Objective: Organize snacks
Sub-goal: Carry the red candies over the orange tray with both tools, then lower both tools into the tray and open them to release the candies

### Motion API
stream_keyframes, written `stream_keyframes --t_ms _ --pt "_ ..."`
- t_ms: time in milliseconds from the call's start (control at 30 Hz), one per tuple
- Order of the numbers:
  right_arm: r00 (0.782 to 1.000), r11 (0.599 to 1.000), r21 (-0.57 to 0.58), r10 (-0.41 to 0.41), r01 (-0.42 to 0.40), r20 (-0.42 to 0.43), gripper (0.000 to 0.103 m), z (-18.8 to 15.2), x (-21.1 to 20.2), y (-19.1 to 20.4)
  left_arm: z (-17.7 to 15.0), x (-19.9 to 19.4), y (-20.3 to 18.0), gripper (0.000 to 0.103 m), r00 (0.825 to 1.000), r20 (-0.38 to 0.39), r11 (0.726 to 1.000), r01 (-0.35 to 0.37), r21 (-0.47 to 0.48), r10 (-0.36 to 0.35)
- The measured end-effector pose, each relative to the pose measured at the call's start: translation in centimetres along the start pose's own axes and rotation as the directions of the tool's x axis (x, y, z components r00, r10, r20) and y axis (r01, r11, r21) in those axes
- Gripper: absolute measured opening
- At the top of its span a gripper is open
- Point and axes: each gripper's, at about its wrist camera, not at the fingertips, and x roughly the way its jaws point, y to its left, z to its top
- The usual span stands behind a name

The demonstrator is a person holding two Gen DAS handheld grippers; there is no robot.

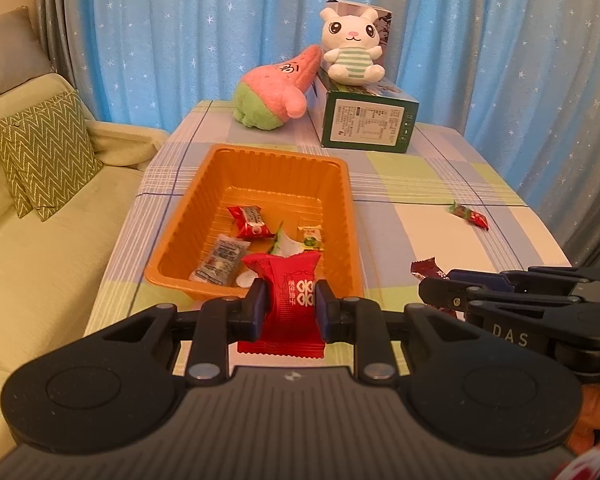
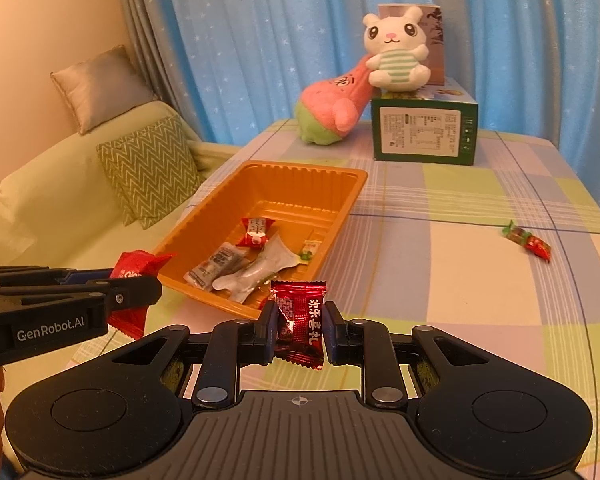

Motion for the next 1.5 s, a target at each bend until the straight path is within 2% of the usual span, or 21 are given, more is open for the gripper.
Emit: stream_keyframes --t_ms 400,800,1133,1500 --pt "0.999 1.0 -0.006 0.031 -0.031 -0.015 0.024 2.5 3.2 0.1 2.2 2.2 2.3 0.023 1.0 -0.005 1.0 -0.004 0.016 0.004" --pt "0.997 0.998 -0.005 0.064 -0.064 -0.033 0.024 5.6 7.4 0.4 4.8 6.9 4.6 0.023 0.999 -0.042 1.0 0.007 0.03 -0.006" --pt "0.996 0.998 0.016 0.066 -0.066 -0.063 0.024 6.5 10.6 -0.1 6.7 10.0 5.4 0.023 0.998 -0.057 0.998 0.016 0.055 -0.013" --pt "0.995 0.997 0.031 0.066 -0.064 -0.068 0.024 6.9 11.6 -0.5 7.1 11.4 5.7 0.023 0.997 -0.07 0.997 0.025 0.07 -0.021"
